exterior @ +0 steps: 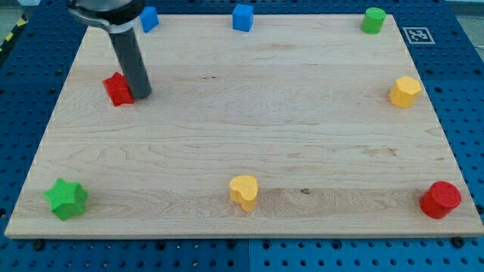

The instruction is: Move the red star at the left center of the board

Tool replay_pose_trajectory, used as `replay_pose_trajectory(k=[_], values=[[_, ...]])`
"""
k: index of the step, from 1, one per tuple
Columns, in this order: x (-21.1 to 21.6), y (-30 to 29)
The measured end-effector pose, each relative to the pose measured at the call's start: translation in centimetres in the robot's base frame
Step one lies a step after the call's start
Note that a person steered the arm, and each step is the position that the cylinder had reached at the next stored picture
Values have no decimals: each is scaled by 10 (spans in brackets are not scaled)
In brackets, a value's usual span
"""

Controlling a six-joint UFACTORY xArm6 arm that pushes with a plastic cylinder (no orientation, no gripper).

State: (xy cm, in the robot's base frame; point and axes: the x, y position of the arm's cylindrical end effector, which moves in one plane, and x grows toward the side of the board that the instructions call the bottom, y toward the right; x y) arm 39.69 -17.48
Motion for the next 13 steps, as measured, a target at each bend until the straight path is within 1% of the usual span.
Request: replay_pose_trajectory(k=[1,2,3,4,5,6,9,11,12,13], values=[[-9,18],[-35,79],[-54,105],[-51,105],[-14,96],[4,64],[0,-8],[-1,-38],[-2,-25],[-2,34]])
